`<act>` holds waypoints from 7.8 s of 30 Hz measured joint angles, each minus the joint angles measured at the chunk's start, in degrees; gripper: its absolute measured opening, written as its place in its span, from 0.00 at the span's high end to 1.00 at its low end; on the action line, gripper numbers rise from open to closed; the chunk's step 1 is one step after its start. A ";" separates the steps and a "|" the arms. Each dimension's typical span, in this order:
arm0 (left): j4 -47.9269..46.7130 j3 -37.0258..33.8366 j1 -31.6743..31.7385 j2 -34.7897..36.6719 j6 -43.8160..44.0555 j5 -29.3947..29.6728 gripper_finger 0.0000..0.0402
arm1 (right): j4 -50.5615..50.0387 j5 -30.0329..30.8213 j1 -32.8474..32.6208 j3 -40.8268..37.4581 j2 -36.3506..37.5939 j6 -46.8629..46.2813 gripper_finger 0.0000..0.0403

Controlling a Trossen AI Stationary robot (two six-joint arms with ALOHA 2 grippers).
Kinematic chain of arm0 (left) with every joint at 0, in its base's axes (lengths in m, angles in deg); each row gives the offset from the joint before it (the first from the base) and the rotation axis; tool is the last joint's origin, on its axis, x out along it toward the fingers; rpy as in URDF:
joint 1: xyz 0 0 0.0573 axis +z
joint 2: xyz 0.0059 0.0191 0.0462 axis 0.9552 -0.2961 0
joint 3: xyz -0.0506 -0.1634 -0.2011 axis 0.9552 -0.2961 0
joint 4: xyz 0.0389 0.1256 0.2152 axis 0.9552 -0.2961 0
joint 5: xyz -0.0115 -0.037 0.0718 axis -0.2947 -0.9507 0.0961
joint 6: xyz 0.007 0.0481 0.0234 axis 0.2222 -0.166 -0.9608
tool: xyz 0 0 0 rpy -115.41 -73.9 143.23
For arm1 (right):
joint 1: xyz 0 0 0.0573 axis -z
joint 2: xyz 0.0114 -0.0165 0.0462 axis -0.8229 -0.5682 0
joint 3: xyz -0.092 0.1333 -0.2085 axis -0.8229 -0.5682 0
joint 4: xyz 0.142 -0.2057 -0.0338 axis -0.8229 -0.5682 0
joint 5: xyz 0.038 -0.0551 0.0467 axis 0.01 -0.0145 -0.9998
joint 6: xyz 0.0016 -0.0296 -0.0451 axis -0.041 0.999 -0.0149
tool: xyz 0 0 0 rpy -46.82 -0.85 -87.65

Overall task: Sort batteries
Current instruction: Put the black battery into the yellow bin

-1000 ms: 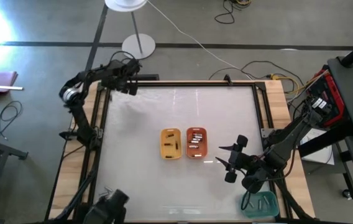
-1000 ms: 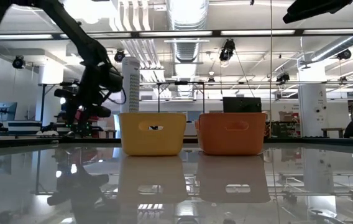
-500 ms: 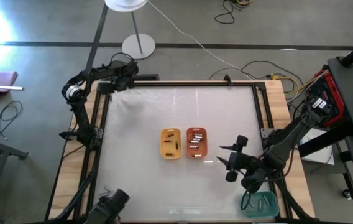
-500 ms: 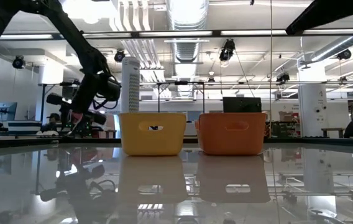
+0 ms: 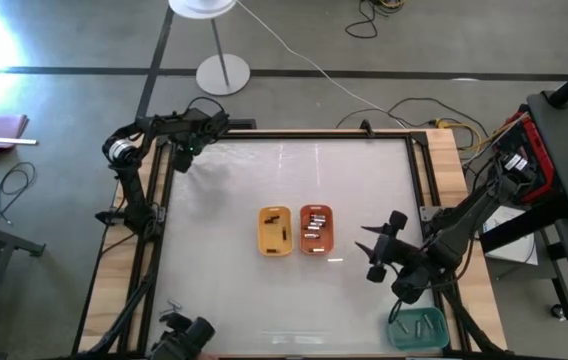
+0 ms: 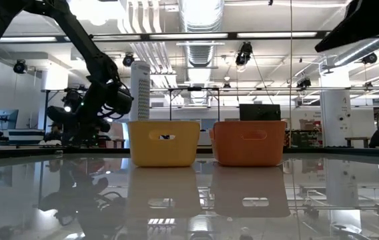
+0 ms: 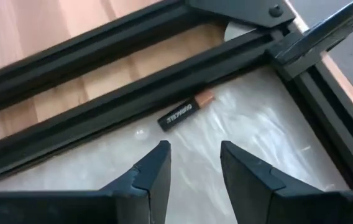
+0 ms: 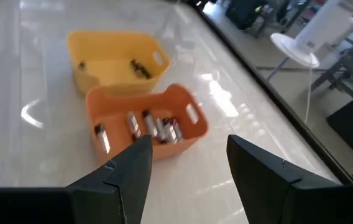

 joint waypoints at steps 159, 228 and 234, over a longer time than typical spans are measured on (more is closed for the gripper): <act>-4.62 4.85 7.73 -3.85 25.78 -5.15 0.25 | 51.38 -53.51 49.70 -44.83 54.34 23.50 0.76; -8.51 2.12 7.43 -2.91 29.89 -12.73 1.00 | 51.38 -53.51 49.70 -44.83 54.34 23.50 0.76; -11.43 3.40 9.36 -2.92 29.82 -14.27 1.00 | 51.37 -53.51 49.68 -44.83 54.34 23.50 0.76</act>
